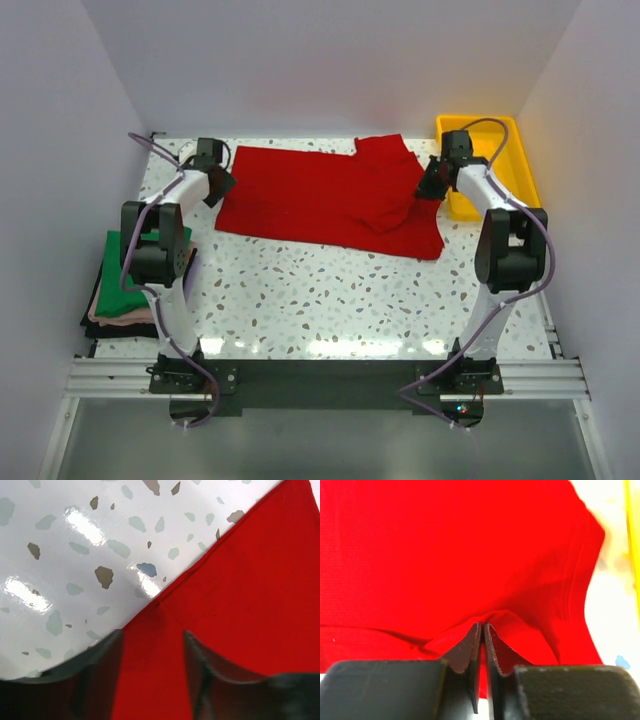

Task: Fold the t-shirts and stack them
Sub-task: Fold the tshirt

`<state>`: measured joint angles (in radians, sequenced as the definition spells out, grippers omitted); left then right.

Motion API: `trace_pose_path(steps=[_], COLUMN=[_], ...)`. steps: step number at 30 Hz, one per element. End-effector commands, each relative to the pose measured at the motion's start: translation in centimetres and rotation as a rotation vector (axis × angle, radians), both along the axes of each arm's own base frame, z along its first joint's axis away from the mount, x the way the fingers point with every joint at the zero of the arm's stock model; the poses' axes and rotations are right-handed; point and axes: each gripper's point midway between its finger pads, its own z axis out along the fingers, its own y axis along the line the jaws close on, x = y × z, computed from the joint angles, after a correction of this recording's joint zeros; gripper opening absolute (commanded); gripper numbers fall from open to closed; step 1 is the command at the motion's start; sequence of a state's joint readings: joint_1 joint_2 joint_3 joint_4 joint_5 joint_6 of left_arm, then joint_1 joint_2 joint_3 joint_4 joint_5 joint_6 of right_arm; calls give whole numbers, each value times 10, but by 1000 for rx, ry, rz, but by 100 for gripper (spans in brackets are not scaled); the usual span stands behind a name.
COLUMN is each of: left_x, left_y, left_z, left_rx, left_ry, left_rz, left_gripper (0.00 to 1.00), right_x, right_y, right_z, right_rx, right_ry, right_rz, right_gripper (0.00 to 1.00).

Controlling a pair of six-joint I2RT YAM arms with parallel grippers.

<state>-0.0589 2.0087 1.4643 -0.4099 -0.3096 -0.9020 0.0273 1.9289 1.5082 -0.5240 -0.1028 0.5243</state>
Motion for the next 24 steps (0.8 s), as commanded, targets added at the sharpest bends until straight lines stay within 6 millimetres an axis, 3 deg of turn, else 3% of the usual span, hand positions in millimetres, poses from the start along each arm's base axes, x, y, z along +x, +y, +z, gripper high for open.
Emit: trace_pose_path(steps=[1,3,4,7,10,12,13,16,17,19,24], left_x=[24,25,25,18,2,-7,-13,-20,-21,-23,-29], left_y=[5,6,6,2,-2,-2,-5,-11,-14,-22,-33], left_z=[24,32,34,49,49,47,46,44,44,42,34], left_rx=[-11,-22,-26,-46,-79,-95,-102,-104,-106,-112,-128], left_ry=[-106,-126,-131,-155,-152,-142,-142,-130,-127,-123,-109], left_rz=[-21,-27,-35,-43,-21,-4,-5,-28,-38,-60,-92], left_gripper=[61,66,69,72,72,70,67,63,63,63,63], right_x=[26,36,40,42,33,13,5,-22,-32,-39,-46], right_y=[-5,-2,-13,-17,-12,-11,1,23,39,57,74], right_z=[13,19,20,35,44,44,43,28,20,15,-14], right_rx=[37,54,66,53,54,30,29,12,9,-11,12], right_ry=[-61,-84,-85,-113,-125,-117,-119,-112,-99,-109,-65], right_rz=[-10,3,-15,-17,-10,-24,-1,33,68,94,97], right_gripper=[20,25,32,51,52,50,49,46,46,47,50])
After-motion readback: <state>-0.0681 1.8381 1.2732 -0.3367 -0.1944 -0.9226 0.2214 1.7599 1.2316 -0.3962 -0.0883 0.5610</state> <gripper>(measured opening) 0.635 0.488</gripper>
